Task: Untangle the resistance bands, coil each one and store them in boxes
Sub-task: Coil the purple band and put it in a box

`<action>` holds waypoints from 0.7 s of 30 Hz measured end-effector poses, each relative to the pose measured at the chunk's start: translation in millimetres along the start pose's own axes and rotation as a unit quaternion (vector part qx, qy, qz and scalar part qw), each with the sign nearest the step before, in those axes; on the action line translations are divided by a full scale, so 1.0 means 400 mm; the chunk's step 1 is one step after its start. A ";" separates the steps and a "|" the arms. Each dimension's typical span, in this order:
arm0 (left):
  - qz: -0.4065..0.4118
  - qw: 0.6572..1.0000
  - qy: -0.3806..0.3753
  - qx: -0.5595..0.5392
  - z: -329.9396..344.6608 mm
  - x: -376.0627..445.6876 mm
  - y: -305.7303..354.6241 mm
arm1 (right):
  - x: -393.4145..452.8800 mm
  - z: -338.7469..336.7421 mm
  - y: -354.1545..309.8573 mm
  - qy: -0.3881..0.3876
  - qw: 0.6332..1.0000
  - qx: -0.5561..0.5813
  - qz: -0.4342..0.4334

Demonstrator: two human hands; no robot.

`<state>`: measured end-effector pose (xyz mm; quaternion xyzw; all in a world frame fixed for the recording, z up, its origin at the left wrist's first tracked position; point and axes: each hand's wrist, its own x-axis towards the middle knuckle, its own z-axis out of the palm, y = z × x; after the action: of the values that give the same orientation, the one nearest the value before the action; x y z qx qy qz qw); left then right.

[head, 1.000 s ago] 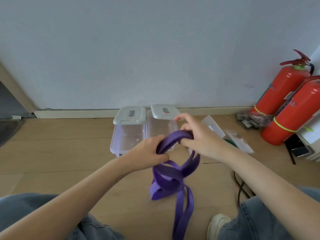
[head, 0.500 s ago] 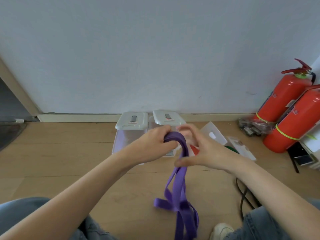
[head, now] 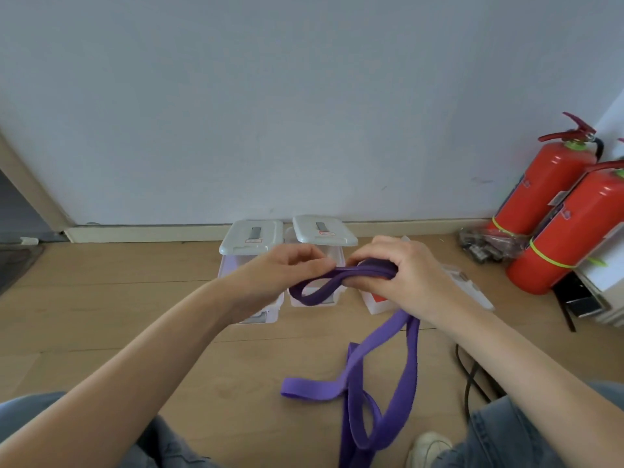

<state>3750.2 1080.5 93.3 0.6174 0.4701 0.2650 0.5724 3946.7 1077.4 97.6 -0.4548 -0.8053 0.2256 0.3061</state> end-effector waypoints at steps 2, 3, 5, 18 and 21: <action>0.020 1.000 0.013 0.018 -0.013 -0.003 0.001 | -0.001 -0.003 0.001 0.032 0.999 -0.022 0.001; 0.017 1.000 0.004 0.008 -0.014 -0.005 0.003 | -0.002 -0.003 0.001 0.049 0.998 -0.035 0.001; -0.008 1.000 -0.021 -0.010 -0.005 -0.006 0.002 | -0.005 0.004 -0.004 0.066 0.995 -0.080 -0.010; -0.076 0.969 -0.015 -0.236 -0.029 0.011 -0.006 | 0.004 0.006 0.000 -0.022 0.999 -0.027 -0.033; -0.077 0.966 -0.012 -0.248 -0.036 0.012 -0.007 | 0.004 0.018 0.000 -0.045 0.999 -0.018 0.001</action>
<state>3738.9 1091.1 92.4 0.4213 0.4287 0.3210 0.7319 3941.3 1078.2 93.0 -0.4508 -0.8215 0.2319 0.2610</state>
